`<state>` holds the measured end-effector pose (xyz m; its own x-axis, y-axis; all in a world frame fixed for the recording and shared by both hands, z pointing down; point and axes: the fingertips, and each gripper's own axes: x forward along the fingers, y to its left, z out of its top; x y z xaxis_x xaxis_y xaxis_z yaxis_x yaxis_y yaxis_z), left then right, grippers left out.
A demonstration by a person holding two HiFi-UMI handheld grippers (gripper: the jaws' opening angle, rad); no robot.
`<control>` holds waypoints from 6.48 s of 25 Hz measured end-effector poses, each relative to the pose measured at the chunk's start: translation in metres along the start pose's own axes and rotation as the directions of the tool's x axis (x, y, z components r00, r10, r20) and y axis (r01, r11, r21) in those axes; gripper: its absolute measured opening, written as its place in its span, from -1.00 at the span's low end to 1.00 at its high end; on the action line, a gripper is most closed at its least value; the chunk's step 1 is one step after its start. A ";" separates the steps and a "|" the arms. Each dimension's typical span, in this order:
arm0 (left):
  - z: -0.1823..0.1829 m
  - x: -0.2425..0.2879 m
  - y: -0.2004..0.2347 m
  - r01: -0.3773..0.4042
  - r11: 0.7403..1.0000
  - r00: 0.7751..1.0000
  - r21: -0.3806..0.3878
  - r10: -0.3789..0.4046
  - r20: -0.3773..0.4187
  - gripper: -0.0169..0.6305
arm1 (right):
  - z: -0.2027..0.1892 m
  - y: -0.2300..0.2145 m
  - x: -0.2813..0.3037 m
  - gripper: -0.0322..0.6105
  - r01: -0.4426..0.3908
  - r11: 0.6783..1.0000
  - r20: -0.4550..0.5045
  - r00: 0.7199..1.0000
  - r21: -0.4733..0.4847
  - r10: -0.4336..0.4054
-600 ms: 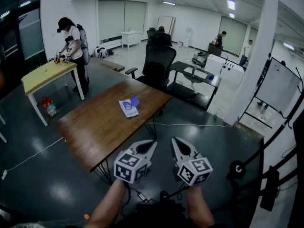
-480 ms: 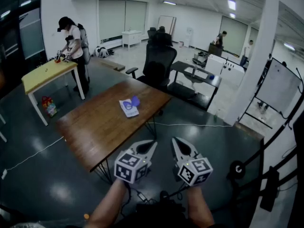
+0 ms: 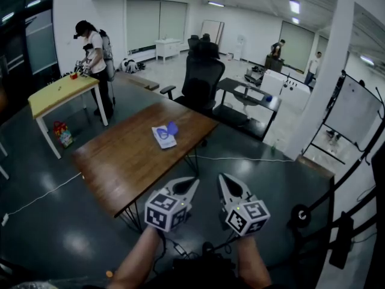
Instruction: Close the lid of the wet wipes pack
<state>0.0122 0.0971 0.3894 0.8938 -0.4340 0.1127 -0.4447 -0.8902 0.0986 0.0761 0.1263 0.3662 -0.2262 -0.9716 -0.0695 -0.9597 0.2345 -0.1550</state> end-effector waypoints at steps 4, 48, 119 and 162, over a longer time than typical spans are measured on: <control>-0.002 0.000 0.003 -0.002 1.000 1.000 -0.014 0.002 -0.012 -0.92 | -0.001 -0.002 0.001 -0.88 0.009 1.000 -0.007 1.000 -0.002 -0.009; 0.002 0.190 0.244 -0.362 0.931 0.929 -0.046 0.356 -0.105 -0.92 | -0.034 -0.155 0.286 -0.87 -0.281 0.959 -0.150 0.947 0.039 0.283; -0.193 0.201 0.528 -0.607 0.768 0.745 -0.203 0.462 -0.481 -0.92 | -0.311 -0.115 0.569 -0.87 -0.412 0.897 -0.697 0.598 0.156 0.396; -0.029 0.193 0.410 -0.474 0.871 0.880 -0.132 0.461 -0.116 -0.93 | -0.098 -0.103 0.454 -0.87 -0.458 0.888 -0.279 0.849 0.034 0.449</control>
<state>0.0004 -0.3473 0.4800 0.5744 -0.7763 0.2597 -0.8184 -0.5511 0.1629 0.0558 -0.3423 0.4477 -0.6692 -0.7285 0.1462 -0.7430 0.6545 -0.1398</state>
